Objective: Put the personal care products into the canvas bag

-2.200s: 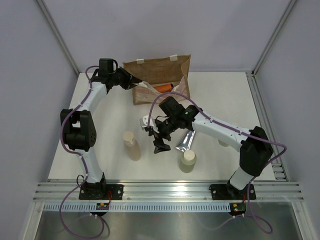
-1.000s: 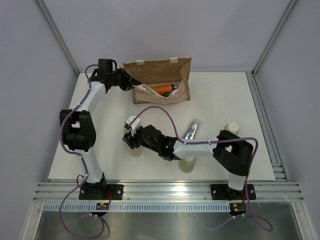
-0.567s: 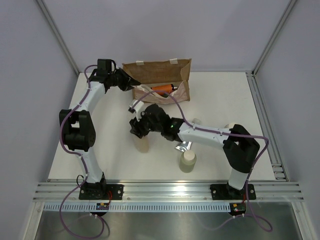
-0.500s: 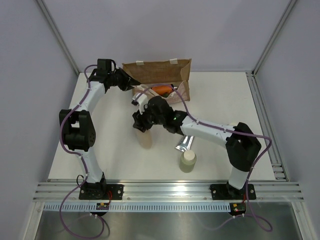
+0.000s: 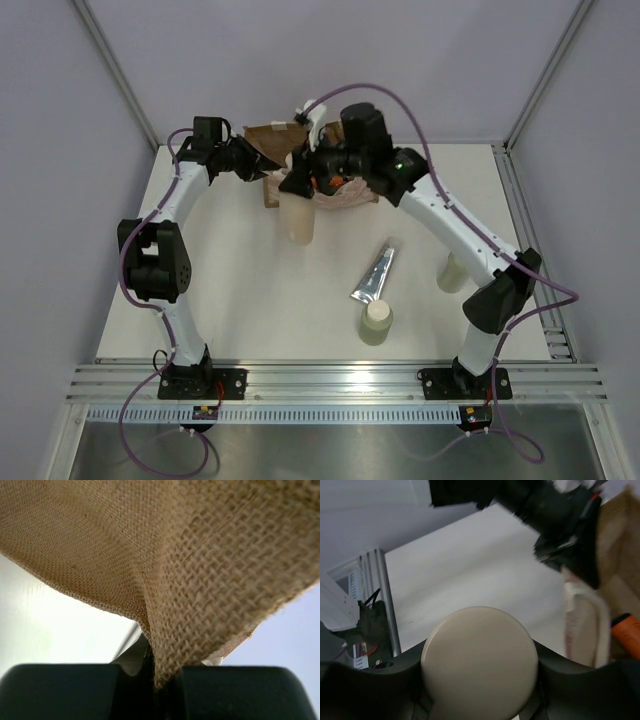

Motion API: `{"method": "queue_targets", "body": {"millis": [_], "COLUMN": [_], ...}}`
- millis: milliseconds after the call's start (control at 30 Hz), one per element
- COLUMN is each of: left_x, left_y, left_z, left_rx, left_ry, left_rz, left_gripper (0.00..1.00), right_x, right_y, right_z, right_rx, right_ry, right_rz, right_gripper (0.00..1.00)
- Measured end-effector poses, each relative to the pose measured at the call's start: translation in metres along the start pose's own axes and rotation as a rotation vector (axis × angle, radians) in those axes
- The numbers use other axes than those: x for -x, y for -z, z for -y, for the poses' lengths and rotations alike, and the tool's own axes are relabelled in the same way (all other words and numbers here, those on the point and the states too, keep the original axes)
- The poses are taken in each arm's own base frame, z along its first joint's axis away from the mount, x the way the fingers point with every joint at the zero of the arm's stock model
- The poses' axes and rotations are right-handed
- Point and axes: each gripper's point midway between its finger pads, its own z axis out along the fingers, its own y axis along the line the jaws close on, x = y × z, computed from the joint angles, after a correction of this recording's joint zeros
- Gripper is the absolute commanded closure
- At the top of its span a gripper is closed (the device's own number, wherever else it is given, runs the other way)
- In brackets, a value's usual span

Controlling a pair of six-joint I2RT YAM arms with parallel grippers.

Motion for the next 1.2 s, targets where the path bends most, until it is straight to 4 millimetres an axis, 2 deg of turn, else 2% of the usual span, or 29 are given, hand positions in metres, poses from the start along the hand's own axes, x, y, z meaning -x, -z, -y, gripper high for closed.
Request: {"method": "queue_targets", "body": {"millis": [133, 233, 300, 367, 433, 467, 600, 667, 767, 833, 900, 967, 1000, 1067, 1133, 1167, 1200], "left_x": [0.001, 0.001, 0.001, 0.001, 0.001, 0.001, 0.001, 0.000, -0.002, -0.003, -0.004, -0.005, -0.005, -0.005, -0.005, -0.005, -0.005], "left_y": [0.001, 0.001, 0.001, 0.001, 0.001, 0.001, 0.001, 0.001, 0.004, 0.007, 0.009, 0.012, 0.013, 0.014, 0.014, 0.014, 0.014], "left_z": [0.000, 0.000, 0.000, 0.000, 0.000, 0.000, 0.000, 0.000, 0.004, 0.009, 0.012, 0.016, 0.017, 0.018, 0.017, 0.017, 0.016], "left_rx": [0.000, 0.000, 0.000, 0.000, 0.000, 0.000, -0.002, -0.004, -0.016, -0.025, -0.031, -0.037, -0.039, -0.041, -0.039, -0.037, -0.036], "left_ry": [0.001, 0.001, 0.001, 0.001, 0.001, 0.001, -0.001, -0.002, -0.005, -0.010, -0.012, -0.016, -0.016, -0.018, -0.016, -0.015, -0.016], "left_rz": [0.001, 0.002, 0.002, 0.001, 0.001, 0.001, -0.002, -0.004, -0.009, -0.009, -0.008, -0.004, -0.002, -0.001, -0.001, -0.001, -0.002], "left_gripper": [1.00, 1.00, 1.00, 1.00, 1.00, 1.00, 1.00, 1.00, 1.00, 1.00, 1.00, 1.00, 1.00, 0.98, 0.94, 0.83, 0.83], "right_x": [0.074, 0.113, 0.130, 0.137, 0.125, 0.111, 0.043, 0.008, -0.024, -0.029, -0.025, -0.015, -0.013, -0.017, -0.023, -0.022, -0.020], "right_y": [0.049, 0.074, 0.075, 0.060, 0.034, 0.018, -0.043, -0.067, -0.080, -0.080, -0.078, -0.077, -0.078, -0.080, -0.083, -0.084, -0.083], "right_z": [0.043, 0.077, 0.099, 0.119, 0.142, 0.155, 0.212, 0.240, 0.271, 0.284, 0.291, 0.296, 0.299, 0.301, 0.301, 0.299, 0.297], "right_rx": [-0.124, -0.239, -0.301, -0.334, -0.354, -0.365, -0.436, -0.490, -0.589, -0.652, -0.684, -0.706, -0.712, -0.711, -0.702, -0.689, -0.682], "right_ry": [0.060, 0.116, 0.156, 0.183, 0.189, 0.183, 0.146, 0.154, 0.178, 0.213, 0.250, 0.308, 0.334, 0.353, 0.364, 0.373, 0.374], "right_rz": [0.170, 0.263, 0.304, 0.326, 0.309, 0.285, 0.149, 0.092, 0.034, 0.023, 0.037, 0.078, 0.093, 0.092, 0.088, 0.094, 0.096], "right_gripper": [1.00, 1.00, 1.00, 1.00, 1.00, 1.00, 1.00, 1.00, 1.00, 1.00, 0.98, 0.89, 0.66, 0.39, 0.24, 0.14, 0.14]}}
